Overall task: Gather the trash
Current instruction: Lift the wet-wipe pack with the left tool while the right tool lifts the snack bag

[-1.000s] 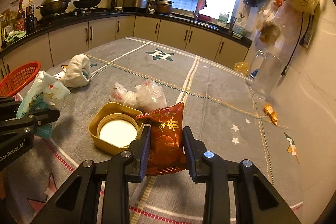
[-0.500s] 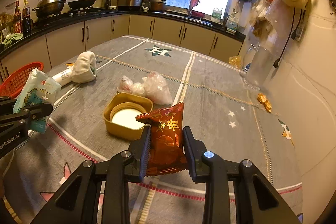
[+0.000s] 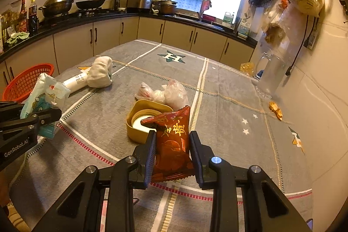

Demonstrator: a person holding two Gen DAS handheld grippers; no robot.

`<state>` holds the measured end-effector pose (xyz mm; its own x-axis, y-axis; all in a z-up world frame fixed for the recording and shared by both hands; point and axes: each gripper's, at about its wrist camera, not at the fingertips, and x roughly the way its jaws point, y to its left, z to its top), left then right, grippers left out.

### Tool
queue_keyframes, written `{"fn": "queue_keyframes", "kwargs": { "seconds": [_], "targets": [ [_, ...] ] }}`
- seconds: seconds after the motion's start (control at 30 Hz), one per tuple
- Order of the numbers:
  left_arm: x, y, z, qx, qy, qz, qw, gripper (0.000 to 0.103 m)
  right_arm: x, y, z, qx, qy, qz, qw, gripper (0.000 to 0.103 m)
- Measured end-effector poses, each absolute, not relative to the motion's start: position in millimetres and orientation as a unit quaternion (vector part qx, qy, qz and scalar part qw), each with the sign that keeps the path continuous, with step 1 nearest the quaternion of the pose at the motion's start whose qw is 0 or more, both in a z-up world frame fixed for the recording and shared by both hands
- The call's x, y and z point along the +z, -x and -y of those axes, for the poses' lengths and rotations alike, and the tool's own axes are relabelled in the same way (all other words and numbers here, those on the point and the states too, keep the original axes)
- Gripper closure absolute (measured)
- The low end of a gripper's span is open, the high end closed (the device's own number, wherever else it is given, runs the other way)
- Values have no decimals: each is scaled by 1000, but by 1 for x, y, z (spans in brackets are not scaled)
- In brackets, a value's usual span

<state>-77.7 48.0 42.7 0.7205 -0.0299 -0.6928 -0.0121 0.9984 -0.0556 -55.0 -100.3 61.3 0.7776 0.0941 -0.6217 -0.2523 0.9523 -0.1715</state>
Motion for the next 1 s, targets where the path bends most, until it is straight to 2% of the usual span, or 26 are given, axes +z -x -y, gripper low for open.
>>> {"fn": "queue_keyframes", "kwargs": {
  "seconds": [1.0],
  "targets": [
    [51, 96, -101, 32, 64, -356, 932, 90, 69, 65, 41, 143, 163, -311, 925, 70]
  ]
}}
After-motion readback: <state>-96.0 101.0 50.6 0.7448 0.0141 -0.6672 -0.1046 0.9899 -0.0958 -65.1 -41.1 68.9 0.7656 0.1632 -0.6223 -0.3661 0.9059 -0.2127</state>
